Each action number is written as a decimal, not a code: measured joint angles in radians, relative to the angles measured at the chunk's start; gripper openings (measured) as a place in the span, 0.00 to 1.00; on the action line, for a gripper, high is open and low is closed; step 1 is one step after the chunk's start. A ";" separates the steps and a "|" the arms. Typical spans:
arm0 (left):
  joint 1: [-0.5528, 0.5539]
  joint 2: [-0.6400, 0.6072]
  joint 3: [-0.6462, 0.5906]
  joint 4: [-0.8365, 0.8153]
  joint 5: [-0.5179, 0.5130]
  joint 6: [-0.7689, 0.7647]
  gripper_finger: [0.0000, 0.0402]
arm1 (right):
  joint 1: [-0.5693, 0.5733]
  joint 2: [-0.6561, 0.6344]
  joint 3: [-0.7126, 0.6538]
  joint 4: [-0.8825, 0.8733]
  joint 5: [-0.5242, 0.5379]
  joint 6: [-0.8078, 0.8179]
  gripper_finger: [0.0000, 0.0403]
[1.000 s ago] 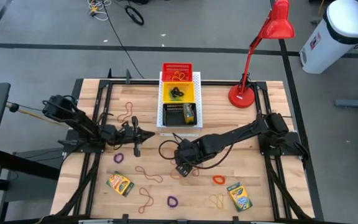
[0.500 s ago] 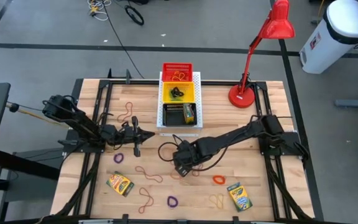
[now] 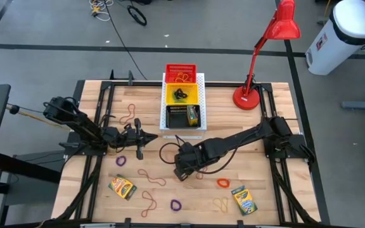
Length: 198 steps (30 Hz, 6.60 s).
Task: Pick & Place Office Desk Supplies
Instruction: Put the yellow crayon box into the black bin on the shelf
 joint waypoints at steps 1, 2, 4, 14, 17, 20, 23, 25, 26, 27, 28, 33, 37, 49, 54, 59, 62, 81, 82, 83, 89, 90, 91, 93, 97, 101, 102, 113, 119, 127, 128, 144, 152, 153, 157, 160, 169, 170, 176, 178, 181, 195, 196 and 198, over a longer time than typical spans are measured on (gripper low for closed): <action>0.000 0.000 0.000 0.000 0.000 0.000 0.05 | 0.001 0.000 0.040 -0.020 -0.001 0.000 0.26; 0.000 0.000 0.000 0.000 0.000 0.000 0.05 | 0.003 -0.001 0.081 -0.042 -0.002 -0.001 0.27; 0.000 0.000 0.000 0.000 0.000 0.000 0.05 | 0.006 -0.003 0.171 -0.075 0.007 -0.004 0.29; 0.000 0.000 0.000 0.000 0.000 0.000 0.05 | -0.072 -0.006 0.618 -0.353 0.156 -0.064 0.27; 0.000 0.000 0.000 0.000 0.000 0.000 0.05 | -0.128 -0.044 0.596 -0.293 0.151 -0.116 0.27; 0.000 0.000 0.000 0.000 0.000 0.000 0.05 | -0.208 -0.051 0.617 -0.303 0.157 -0.167 0.27; 0.000 0.000 0.000 -0.002 0.000 0.000 0.05 | -0.288 -0.050 0.612 -0.314 0.134 -0.206 0.27; 0.000 0.000 0.000 0.000 0.000 0.000 0.05 | -0.331 -0.046 0.611 -0.345 0.116 -0.220 0.27; 0.000 0.000 0.000 -0.002 0.000 0.000 0.05 | -0.349 -0.044 0.611 -0.360 0.108 -0.222 0.27; 0.000 0.000 0.000 -0.005 0.000 0.000 0.05 | -0.365 -0.044 0.611 -0.368 0.102 -0.224 0.27; 0.000 0.000 0.000 -0.004 0.000 0.000 0.05 | -0.377 -0.043 0.611 -0.372 0.098 -0.225 0.27; 0.000 0.000 0.000 -0.006 0.000 0.000 0.05 | -0.408 -0.041 0.611 -0.400 0.085 -0.219 0.27; 0.000 0.000 0.000 -0.006 0.000 0.000 0.05 | -0.404 -0.031 0.611 -0.425 0.084 -0.209 0.27; 0.000 0.000 0.000 -0.006 0.000 0.000 0.05 | -0.386 0.020 0.610 -0.417 0.110 -0.233 0.27; 0.000 0.000 0.000 -0.007 0.000 0.000 0.05 | -0.384 0.042 0.610 -0.432 0.110 -0.243 0.27; 0.000 0.000 0.000 -0.008 0.000 0.000 0.05 | -0.383 0.057 0.610 -0.445 0.110 -0.245 0.30; 0.000 0.000 0.000 -0.013 0.000 0.000 0.05 | -0.383 0.064 0.610 -0.461 0.110 -0.246 0.30; 0.000 0.000 0.000 -0.013 0.000 0.000 0.05 | -0.389 0.091 0.610 -0.488 0.136 -0.237 0.30; 0.000 0.000 0.000 -0.013 0.000 0.000 0.05 | -0.389 0.094 0.610 -0.485 0.133 -0.237 0.30; 0.000 0.000 0.000 -0.012 0.000 0.000 0.05 | -0.389 0.099 0.610 -0.485 0.130 -0.242 0.30; 0.000 0.000 0.000 -0.012 0.000 0.000 0.05 | -0.389 0.105 0.610 -0.484 0.129 -0.255 0.30; 0.000 0.000 0.000 -0.012 0.000 0.000 0.05 | -0.389 0.105 0.610 -0.483 0.129 -0.255 0.30; 0.000 0.000 0.000 -0.012 0.000 0.000 0.05 | -0.389 0.105 0.610 -0.481 0.129 -0.255 0.30; 0.000 0.000 0.000 -0.012 0.000 0.000 0.05 | -0.389 0.105 0.610 -0.474 0.129 -0.264 0.30; 0.000 0.000 0.000 -0.012 0.000 0.000 0.05 | -0.389 0.105 0.610 -0.462 0.129 -0.281 0.30; 0.000 0.000 0.000 -0.012 0.000 0.000 0.05 | -0.389 0.105 0.610 -0.461 0.129 -0.281 0.35; 0.000 0.000 0.000 -0.012 0.000 0.000 0.05 | -0.389 0.105 0.610 -0.461 0.129 -0.281 0.36; 0.000 0.000 0.000 -0.012 0.000 0.000 0.05 | -0.389 0.105 0.610 -0.457 0.127 -0.288 0.46; 0.000 0.000 0.000 -0.012 0.000 0.000 0.05 | -0.389 0.105 0.610 -0.417 0.128 -0.309 0.47; 0.000 0.000 0.000 -0.012 0.000 0.000 0.05 | -0.393 0.105 0.610 -0.394 0.128 -0.335 0.47; 0.000 0.000 0.000 -0.012 0.000 0.000 0.05 | -0.395 0.105 0.610 -0.392 0.128 -0.341 0.47; 0.000 0.000 0.000 -0.014 0.000 0.000 0.05 | -0.428 0.051 0.611 -0.398 0.141 -0.402 0.46; 0.000 0.000 0.000 -0.019 0.000 0.000 0.05 | -0.421 0.051 0.611 -0.421 0.137 -0.404 0.35; 0.000 0.000 0.000 -0.019 0.000 0.000 0.05 | -0.421 0.051 0.611 -0.421 0.139 -0.404 0.34; 0.000 0.000 0.000 -0.019 0.000 0.000 0.05 | -0.422 0.052 0.611 -0.426 0.124 -0.404 0.28; 0.000 0.000 0.000 -0.019 0.000 0.000 0.05 | -0.421 0.063 0.610 -0.429 0.109 -0.404 0.26; 0.000 0.000 0.000 -0.019 0.000 0.000 0.05 | -0.421 0.071 0.610 -0.433 0.138 -0.404 0.24; 0.000 0.000 0.000 -0.019 0.000 0.000 0.05 | -0.421 0.071 0.610 -0.433 0.140 -0.404 0.22; 0.000 0.000 0.000 -0.019 0.000 0.000 0.05 | -0.420 0.071 0.610 -0.432 0.127 -0.402 0.07; 0.000 0.000 0.000 -0.019 0.000 0.000 0.05 | -0.418 0.071 0.610 -0.431 0.132 -0.383 0.03; 0.000 0.000 0.000 -0.019 0.000 0.000 0.05 | -0.417 0.069 0.610 -0.429 0.133 -0.350 0.01; 0.000 0.000 0.000 -0.019 0.000 0.000 0.05 | -0.397 0.056 0.610 -0.453 0.176 -0.112 0.02; 0.000 0.000 0.000 -0.019 0.000 0.000 0.05 | -0.392 0.056 0.610 -0.464 0.184 -0.100 0.02; 0.000 0.000 0.000 -0.019 0.000 0.000 0.05 | -0.383 0.056 0.610 -0.491 0.192 -0.081 0.02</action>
